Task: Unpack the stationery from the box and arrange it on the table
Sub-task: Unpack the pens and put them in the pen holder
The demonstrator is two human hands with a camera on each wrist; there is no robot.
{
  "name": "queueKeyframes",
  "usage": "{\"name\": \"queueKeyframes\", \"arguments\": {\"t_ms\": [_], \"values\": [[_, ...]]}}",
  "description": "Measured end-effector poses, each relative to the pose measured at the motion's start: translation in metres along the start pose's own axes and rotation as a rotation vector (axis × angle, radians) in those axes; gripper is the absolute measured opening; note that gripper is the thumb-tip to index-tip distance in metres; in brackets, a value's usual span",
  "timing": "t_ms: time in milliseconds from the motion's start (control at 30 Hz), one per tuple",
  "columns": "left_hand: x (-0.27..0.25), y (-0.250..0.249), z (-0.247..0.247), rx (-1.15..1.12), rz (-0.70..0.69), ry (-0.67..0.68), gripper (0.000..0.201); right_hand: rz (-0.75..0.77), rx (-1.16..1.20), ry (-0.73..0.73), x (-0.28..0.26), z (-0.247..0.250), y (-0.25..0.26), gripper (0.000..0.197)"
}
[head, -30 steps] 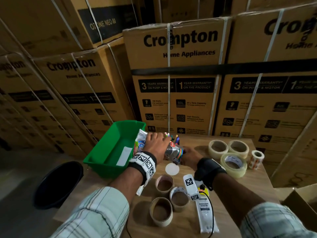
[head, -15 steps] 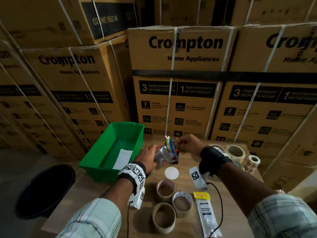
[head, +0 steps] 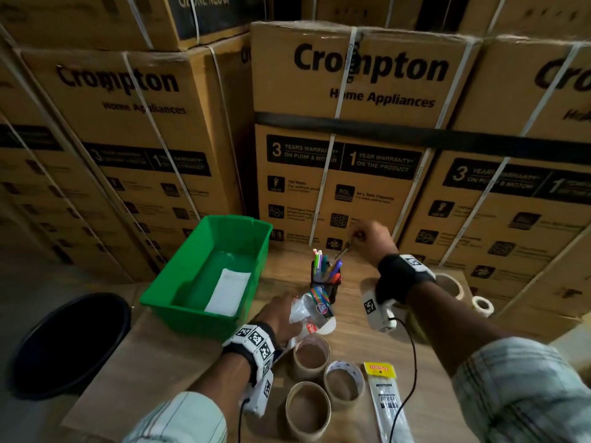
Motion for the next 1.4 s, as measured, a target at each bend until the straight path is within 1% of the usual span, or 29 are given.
{"name": "queueKeyframes", "arguments": {"t_ms": [100,200,300,333,367,433,467,500,567,600,633,733,767,800,833,867,900,933,967,1000,1033,1067,1133,1200,1233,1267,1333,1400], "values": [[0.000,0.004,-0.002,-0.023,0.014,0.012,0.069,-0.002,-0.067,0.029,0.003,-0.031,-0.014,0.014],[0.000,0.011,-0.004,-0.041,0.015,-0.002,0.067,-0.045,-0.097,0.054,0.003,-0.055,-0.026,0.016],[0.000,0.013,-0.008,-0.032,0.014,0.013,0.070,-0.100,-0.125,0.102,-0.002,-0.072,-0.039,0.022],[0.000,0.012,-0.008,-0.038,0.008,0.015,0.069,-0.125,-0.133,0.101,-0.005,-0.074,-0.042,0.026],[0.000,0.009,-0.008,-0.044,0.004,0.017,0.067,-0.132,-0.127,0.069,-0.008,-0.072,-0.043,0.027],[0.000,0.003,-0.009,-0.043,-0.008,0.007,0.063,-0.109,-0.085,-0.001,-0.016,-0.066,-0.039,0.020],[0.000,-0.002,-0.007,-0.032,-0.012,0.000,0.061,-0.093,-0.048,0.019,-0.022,-0.065,-0.036,0.015],[0.000,-0.008,-0.006,-0.017,-0.019,-0.012,0.060,-0.071,-0.013,0.071,-0.029,-0.068,-0.033,0.015],[0.002,-0.021,-0.003,0.036,-0.041,-0.043,0.062,-0.115,0.072,0.231,-0.047,-0.076,-0.035,0.020],[0.004,-0.030,0.000,0.074,-0.061,-0.072,0.065,-0.177,0.123,0.286,-0.056,-0.080,-0.041,0.023],[0.005,-0.040,0.005,0.129,-0.090,-0.111,0.065,-0.236,0.190,0.303,-0.064,-0.084,-0.047,0.024],[0.004,-0.073,0.020,0.424,-0.194,-0.220,0.062,-0.504,0.453,0.323,-0.088,-0.089,-0.066,0.032],[0.002,-0.084,0.024,0.514,-0.232,-0.251,0.064,-0.592,0.590,0.334,-0.098,-0.088,-0.067,0.029],[0.000,-0.094,0.027,0.585,-0.267,-0.271,0.066,-0.668,0.695,0.360,-0.107,-0.090,-0.068,0.020],[-0.002,-0.103,0.029,0.645,-0.303,-0.290,0.069,-0.733,0.820,0.393,-0.115,-0.090,-0.063,0.011],[-0.005,-0.111,0.030,0.696,-0.337,-0.298,0.071,-0.714,0.873,0.435,-0.120,-0.090,-0.058,0.012],[-0.009,-0.118,0.031,0.740,-0.370,-0.301,0.074,-0.773,0.990,0.493,-0.126,-0.091,-0.054,0.016],[-0.012,-0.125,0.032,0.780,-0.403,-0.298,0.078,-0.838,1.103,0.549,-0.131,-0.097,-0.052,0.013],[-0.017,-0.130,0.033,0.818,-0.433,-0.297,0.081,-0.897,1.224,0.526,-0.135,-0.101,-0.051,0.008],[-0.020,-0.135,0.034,0.847,-0.462,-0.304,0.083,-0.991,1.312,0.520,-0.138,-0.106,-0.052,0.009],[-0.025,-0.139,0.036,0.866,-0.488,-0.315,0.082,-1.037,1.394,0.516,-0.139,-0.111,-0.050,0.016],[-0.029,-0.142,0.037,0.878,-0.509,-0.327,0.080,-1.063,1.439,0.504,-0.140,-0.111,-0.047,0.021],[-0.035,-0.143,0.040,0.886,-0.526,-0.343,0.075,-1.087,1.514,0.520,-0.141,-0.112,-0.043,0.023],[-0.039,-0.141,0.045,0.896,-0.517,-0.364,0.072,-1.152,1.554,0.498,-0.144,-0.111,-0.045,0.027],[-0.041,-0.138,0.048,0.900,-0.504,-0.371,0.072,-1.151,1.553,0.505,-0.145,-0.111,-0.045,0.028],[-0.042,-0.134,0.050,0.901,-0.485,-0.374,0.074,-1.142,1.533,0.511,-0.145,-0.111,-0.046,0.027],[-0.044,-0.125,0.055,0.889,-0.433,-0.368,0.079,-1.072,1.490,0.507,-0.145,-0.109,-0.047,0.022],[-0.046,-0.113,0.059,0.844,-0.365,-0.362,0.077,-0.983,1.427,0.473,-0.141,-0.108,-0.051,0.020]]}}
Point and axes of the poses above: each hand's wrist, its own x-axis towards the middle knuckle, its own z-axis out of the back of the hand, y = z × x, the point moved 6 cm from there along x, towards the middle knuckle, and after that the axes turned 8 degrees about -y, right-handed, at the moved point
